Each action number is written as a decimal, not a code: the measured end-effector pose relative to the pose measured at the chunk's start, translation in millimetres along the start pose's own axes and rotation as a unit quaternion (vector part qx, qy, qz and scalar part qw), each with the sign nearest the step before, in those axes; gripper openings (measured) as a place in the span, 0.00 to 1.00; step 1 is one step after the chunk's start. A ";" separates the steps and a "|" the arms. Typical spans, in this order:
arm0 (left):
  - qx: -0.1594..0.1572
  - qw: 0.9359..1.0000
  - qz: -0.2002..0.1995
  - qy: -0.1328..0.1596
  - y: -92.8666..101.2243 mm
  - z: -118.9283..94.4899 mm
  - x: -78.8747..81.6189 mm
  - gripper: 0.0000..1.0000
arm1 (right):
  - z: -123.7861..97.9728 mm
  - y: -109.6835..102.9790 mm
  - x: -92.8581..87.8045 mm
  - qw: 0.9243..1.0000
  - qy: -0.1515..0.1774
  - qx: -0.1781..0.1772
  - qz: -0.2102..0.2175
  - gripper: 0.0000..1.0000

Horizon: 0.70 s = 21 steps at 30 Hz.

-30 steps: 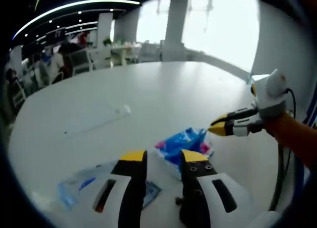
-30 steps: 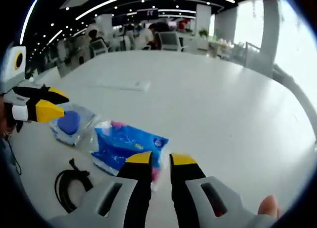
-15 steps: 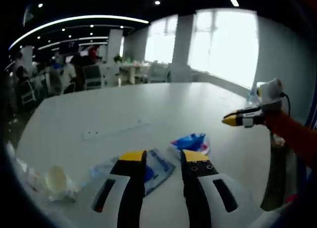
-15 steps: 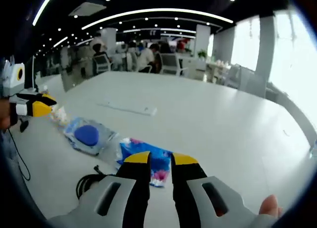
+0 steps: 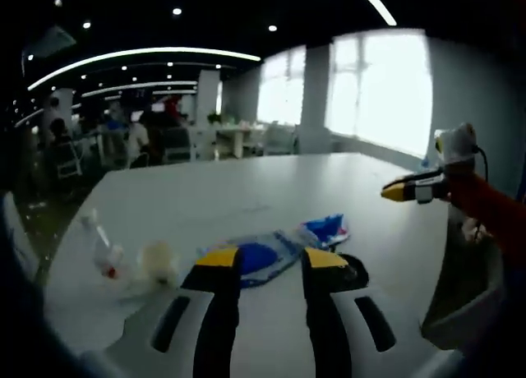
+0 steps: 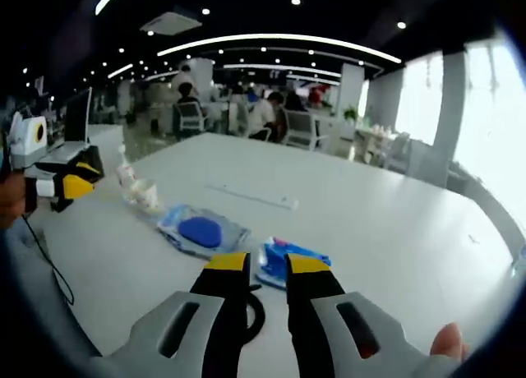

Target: Arrange the tabletop items into an orderly group along one side of the table until the central work area is clear of visible clutter.

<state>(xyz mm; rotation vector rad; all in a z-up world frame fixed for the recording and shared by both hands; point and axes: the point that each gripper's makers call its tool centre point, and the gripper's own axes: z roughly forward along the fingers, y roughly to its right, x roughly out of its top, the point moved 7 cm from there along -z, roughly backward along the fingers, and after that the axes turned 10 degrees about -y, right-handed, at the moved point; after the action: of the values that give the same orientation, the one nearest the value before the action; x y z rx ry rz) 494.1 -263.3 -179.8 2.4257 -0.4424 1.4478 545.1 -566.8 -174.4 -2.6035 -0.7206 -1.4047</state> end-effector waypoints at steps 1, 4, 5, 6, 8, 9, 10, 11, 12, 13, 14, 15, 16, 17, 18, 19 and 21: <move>0.007 1.000 0.005 0.002 -1.5 -8.8 -4.2 0.28 | -2.6 -6.8 -0.4 1.000 0.002 0.002 -0.002 0.17; 0.014 1.000 0.003 0.007 -5.0 -28.7 -14.1 0.28 | -12.6 -31.9 -4.7 1.000 0.004 0.012 -0.012 0.17; 0.018 1.000 0.005 0.007 -6.6 -36.8 -18.3 0.27 | -14.6 -38.4 -6.0 1.000 0.004 0.014 -0.014 0.17; 0.021 1.000 0.007 0.008 -8.4 -42.4 -20.7 0.28 | -16.9 -44.6 -7.8 1.000 0.002 0.016 -0.017 0.17; 0.023 1.000 0.009 0.009 -12.5 -52.4 -25.0 0.28 | -21.2 -54.8 -10.1 1.000 0.004 0.019 -0.021 0.17; 0.029 0.999 0.013 0.010 -16.2 -61.3 -27.2 0.28 | -25.3 -62.9 -12.3 1.000 0.006 0.021 -0.020 0.17; 0.033 0.999 0.015 0.012 -20.5 -69.7 -29.2 0.28 | -27.7 -67.1 -13.8 1.000 0.006 0.022 -0.020 0.17; 0.035 0.999 0.017 0.013 -23.2 -75.3 -30.7 0.28 | -29.0 -70.7 -15.0 1.000 0.007 0.022 -0.020 0.17; 0.041 0.999 0.022 0.014 -27.8 -83.6 -33.7 0.28 | -31.3 -76.6 -17.9 1.000 0.006 0.022 -0.019 0.17; 0.043 0.999 0.024 0.014 -30.1 -88.8 -36.2 0.28 | -32.2 -80.2 -19.5 1.000 0.005 0.024 -0.019 0.17; 0.044 0.999 0.024 0.017 -32.5 -95.9 -39.6 0.28 | -34.3 -85.2 -22.0 1.000 0.005 0.025 -0.018 0.17; 0.046 0.999 0.024 0.017 -33.7 -100.5 -42.2 0.28 | -35.0 -87.1 -22.7 1.000 0.006 0.026 -0.017 0.18; 0.049 0.998 0.025 0.016 -35.3 -104.1 -44.6 0.29 | -38.0 -94.2 -26.4 0.999 0.007 0.027 -0.017 0.18; 0.063 0.997 0.031 0.018 -39.1 -111.2 -48.3 0.29 | -38.5 -95.8 -27.5 0.999 0.007 0.027 -0.017 0.18; 0.076 0.996 0.033 0.027 -42.8 -116.8 -50.7 0.30 | -40.0 -98.6 -29.8 0.999 0.006 0.027 -0.017 0.18; 0.080 0.996 0.032 0.028 -45.2 -121.9 -55.6 0.30 | -42.2 -101.8 -32.8 0.999 0.009 0.027 -0.015 0.19; 0.078 0.997 0.014 0.026 -48.2 -125.3 -63.5 0.32 | -45.4 -107.8 -38.1 0.999 0.015 0.029 -0.016 0.20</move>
<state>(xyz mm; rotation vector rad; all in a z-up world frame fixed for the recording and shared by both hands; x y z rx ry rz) 384.6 -163.0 -182.6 2.5044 -0.3666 1.6086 444.4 -498.9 -193.9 -2.5324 -0.7911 -1.4081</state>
